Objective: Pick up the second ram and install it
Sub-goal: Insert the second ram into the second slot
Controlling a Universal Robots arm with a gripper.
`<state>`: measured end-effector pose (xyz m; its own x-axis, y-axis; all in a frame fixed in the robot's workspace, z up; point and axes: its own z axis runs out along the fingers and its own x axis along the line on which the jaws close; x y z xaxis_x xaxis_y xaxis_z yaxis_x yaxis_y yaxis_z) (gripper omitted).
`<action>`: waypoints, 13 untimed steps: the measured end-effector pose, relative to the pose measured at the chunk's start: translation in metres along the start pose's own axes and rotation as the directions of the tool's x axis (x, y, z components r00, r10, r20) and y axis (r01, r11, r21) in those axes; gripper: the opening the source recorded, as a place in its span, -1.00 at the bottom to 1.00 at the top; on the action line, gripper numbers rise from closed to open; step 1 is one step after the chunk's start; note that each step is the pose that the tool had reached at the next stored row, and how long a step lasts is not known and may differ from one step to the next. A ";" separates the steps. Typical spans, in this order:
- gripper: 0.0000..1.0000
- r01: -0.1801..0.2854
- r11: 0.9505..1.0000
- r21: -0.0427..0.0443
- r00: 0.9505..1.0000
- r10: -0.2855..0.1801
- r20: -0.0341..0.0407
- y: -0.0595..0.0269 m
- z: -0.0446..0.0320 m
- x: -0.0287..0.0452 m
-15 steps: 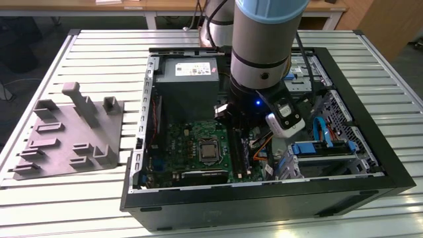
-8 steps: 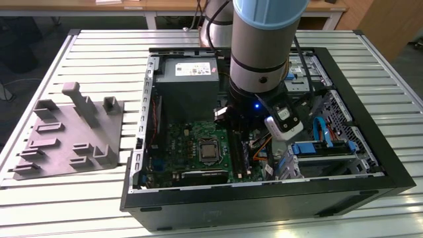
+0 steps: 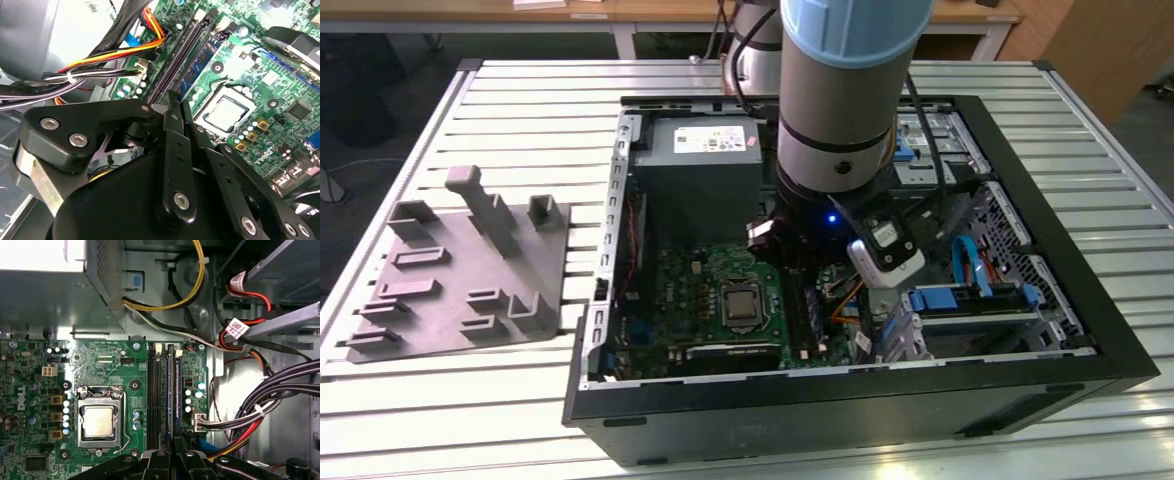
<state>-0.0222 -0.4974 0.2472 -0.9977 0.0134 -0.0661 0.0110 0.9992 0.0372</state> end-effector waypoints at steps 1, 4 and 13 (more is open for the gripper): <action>-0.73 0.000 1.000 0.000 1.000 0.000 0.000 -0.0003 0.0006 0.0006; -0.73 0.000 1.000 0.000 1.000 0.000 0.000 -0.0010 0.0031 0.0021; -0.73 0.000 1.000 0.000 1.000 0.000 0.000 -0.0015 0.0081 0.0055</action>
<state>-0.0272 -0.4985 0.2387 -0.9977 0.0131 -0.0661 0.0107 0.9993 0.0369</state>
